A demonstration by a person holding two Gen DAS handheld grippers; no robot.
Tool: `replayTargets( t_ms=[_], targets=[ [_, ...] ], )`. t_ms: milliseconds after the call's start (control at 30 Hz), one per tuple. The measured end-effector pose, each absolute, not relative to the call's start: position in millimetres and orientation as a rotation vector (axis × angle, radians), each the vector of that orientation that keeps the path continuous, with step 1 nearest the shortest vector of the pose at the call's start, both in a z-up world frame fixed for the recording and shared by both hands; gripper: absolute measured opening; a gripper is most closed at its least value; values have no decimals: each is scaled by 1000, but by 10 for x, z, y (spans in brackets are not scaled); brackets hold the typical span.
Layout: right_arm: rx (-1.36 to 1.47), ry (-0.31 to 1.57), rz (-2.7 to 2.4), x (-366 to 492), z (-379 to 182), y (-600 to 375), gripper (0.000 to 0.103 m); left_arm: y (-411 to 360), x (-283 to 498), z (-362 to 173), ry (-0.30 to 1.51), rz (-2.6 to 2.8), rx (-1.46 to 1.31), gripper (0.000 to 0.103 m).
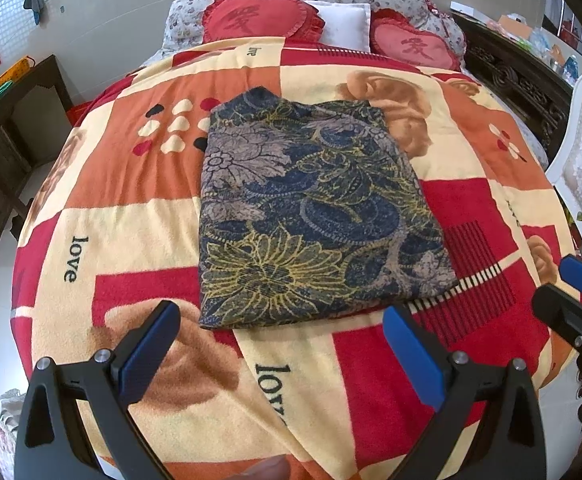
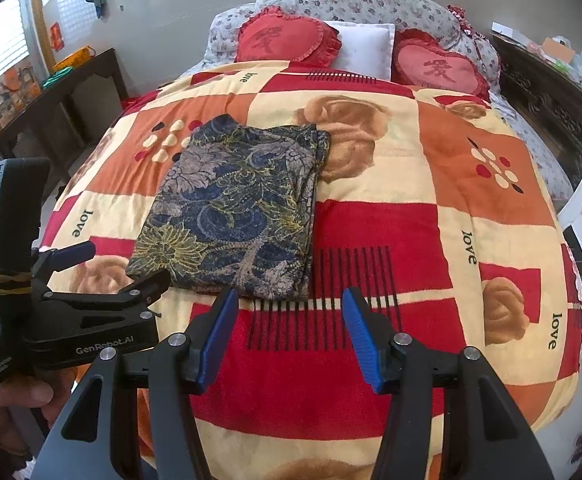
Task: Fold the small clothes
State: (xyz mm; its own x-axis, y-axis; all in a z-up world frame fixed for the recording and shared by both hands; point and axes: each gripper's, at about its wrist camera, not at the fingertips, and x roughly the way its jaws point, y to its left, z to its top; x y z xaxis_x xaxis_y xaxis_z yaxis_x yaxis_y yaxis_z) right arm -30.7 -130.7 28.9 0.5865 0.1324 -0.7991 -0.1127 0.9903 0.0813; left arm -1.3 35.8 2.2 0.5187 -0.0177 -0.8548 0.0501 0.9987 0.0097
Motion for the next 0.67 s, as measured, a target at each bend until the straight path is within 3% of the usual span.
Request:
replayTargets(
  t_ms=[667],
  targets=[
    [19, 921, 158, -302, 357, -1272, 70, 302, -64, 95, 982, -60, 38, 103]
  ],
)
